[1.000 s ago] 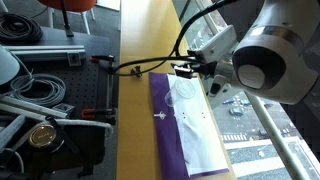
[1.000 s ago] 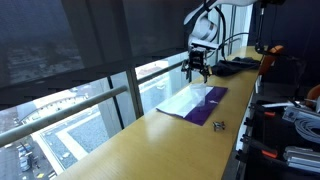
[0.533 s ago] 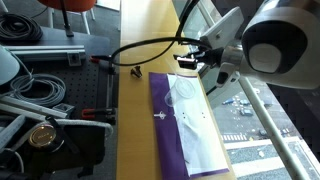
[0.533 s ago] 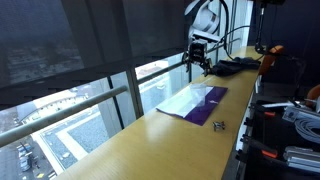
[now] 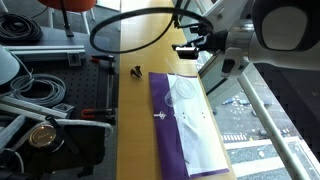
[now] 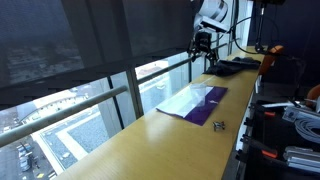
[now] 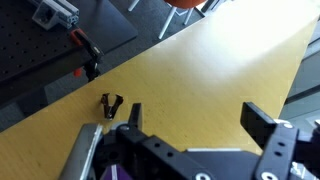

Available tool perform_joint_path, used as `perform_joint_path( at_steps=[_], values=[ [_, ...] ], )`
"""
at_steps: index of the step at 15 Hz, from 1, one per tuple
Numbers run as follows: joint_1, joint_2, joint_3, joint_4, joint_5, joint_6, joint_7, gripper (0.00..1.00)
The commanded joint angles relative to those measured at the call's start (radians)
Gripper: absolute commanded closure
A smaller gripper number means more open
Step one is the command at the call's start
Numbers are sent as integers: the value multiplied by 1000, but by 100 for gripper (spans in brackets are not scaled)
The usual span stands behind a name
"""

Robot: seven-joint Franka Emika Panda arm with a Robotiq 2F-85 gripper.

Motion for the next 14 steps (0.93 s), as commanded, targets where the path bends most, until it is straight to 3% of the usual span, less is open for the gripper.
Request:
perform_joint_path(
  at_steps=[1, 14],
  values=[
    [1, -78, -21, -80, -28, 8, -37, 0],
    [-9, -52, -49, -145, -61, 52, -85, 0]
  ],
)
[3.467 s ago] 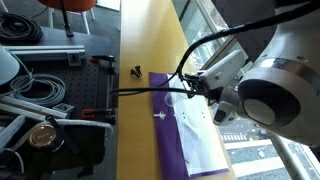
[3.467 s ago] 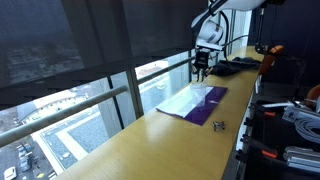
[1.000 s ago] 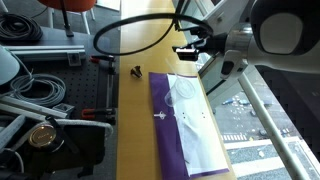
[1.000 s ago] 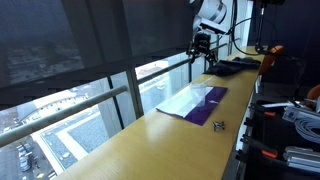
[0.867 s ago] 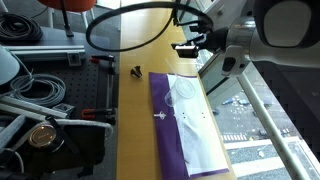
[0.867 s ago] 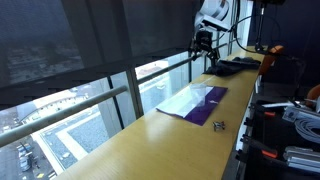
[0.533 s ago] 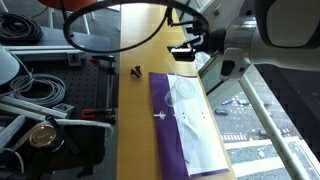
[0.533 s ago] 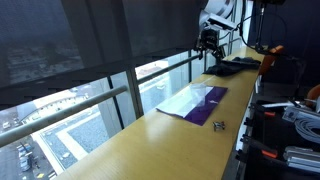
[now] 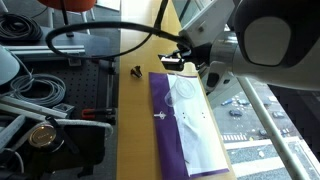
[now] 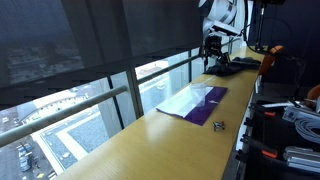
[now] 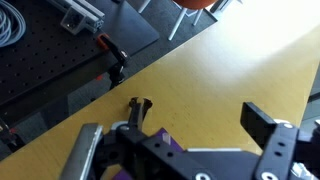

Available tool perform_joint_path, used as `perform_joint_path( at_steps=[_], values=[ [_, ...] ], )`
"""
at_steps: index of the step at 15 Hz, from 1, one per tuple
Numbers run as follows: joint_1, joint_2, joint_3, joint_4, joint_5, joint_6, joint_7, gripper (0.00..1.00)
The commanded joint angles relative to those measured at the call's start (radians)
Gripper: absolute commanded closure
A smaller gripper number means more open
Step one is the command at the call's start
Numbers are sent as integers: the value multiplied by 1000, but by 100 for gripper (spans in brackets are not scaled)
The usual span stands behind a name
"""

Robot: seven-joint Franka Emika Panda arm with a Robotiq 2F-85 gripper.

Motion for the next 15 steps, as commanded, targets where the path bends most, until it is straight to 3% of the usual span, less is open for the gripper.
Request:
perform_joint_path(
  at_steps=[1, 5, 6, 7, 15],
  values=[
    [1, 11, -3, -5, -12, 37, -7, 0],
    [4, 35, 3, -5, -13, 71, -5, 0],
    [5, 41, 4, -5, -13, 78, -3, 17],
    [6, 49, 5, -4, -13, 81, -1, 26],
    [13, 74, 11, -3, -13, 104, 2, 88]
  ],
)
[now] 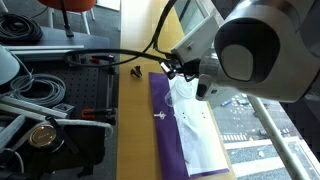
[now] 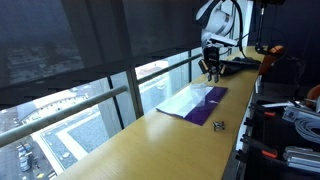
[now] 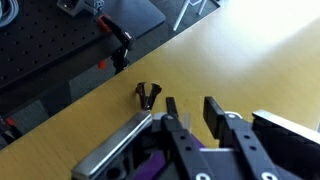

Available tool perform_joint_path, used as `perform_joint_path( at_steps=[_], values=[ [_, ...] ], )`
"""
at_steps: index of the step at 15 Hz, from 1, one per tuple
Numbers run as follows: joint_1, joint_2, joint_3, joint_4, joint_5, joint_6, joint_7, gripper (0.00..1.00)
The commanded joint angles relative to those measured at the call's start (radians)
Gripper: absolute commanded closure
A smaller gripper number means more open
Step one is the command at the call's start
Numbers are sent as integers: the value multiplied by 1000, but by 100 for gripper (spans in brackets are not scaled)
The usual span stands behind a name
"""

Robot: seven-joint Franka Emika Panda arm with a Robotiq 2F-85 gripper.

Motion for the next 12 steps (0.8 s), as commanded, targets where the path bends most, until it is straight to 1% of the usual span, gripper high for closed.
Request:
perform_joint_path(
  at_steps=[1, 2, 3, 8, 12],
  values=[
    [0, -3, 8, 1, -13, 9, 1, 95],
    [0, -3, 8, 2, -13, 8, 1, 99],
    [-2, -5, 8, 5, -13, 2, 0, 100],
    [-16, -17, 5, 22, -8, -22, -4, 100],
    [-43, -23, 5, 58, 9, -70, -6, 100]
  ],
)
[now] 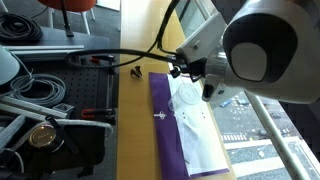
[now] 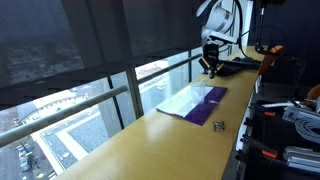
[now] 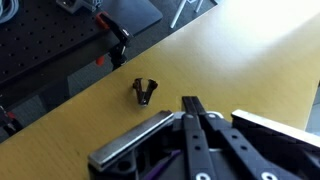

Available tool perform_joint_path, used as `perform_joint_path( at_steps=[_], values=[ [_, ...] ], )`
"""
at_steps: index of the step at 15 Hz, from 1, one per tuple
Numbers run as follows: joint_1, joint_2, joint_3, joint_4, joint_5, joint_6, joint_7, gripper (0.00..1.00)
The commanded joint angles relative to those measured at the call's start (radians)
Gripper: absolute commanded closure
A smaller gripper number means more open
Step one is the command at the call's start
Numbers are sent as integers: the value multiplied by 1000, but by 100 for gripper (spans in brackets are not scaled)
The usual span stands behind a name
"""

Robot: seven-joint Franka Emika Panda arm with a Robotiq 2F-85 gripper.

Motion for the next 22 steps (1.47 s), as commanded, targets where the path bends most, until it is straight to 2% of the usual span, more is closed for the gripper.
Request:
perform_joint_path(
  at_steps=[1, 13, 17, 22],
  values=[
    [-38, -15, 3, 46, 19, -70, -5, 100],
    [-197, 126, -19, 302, 193, -271, 21, 100],
    [-177, 131, -3, 294, 268, -307, 26, 100],
    [-109, 105, 6, 247, 311, -284, 51, 100]
  ],
)
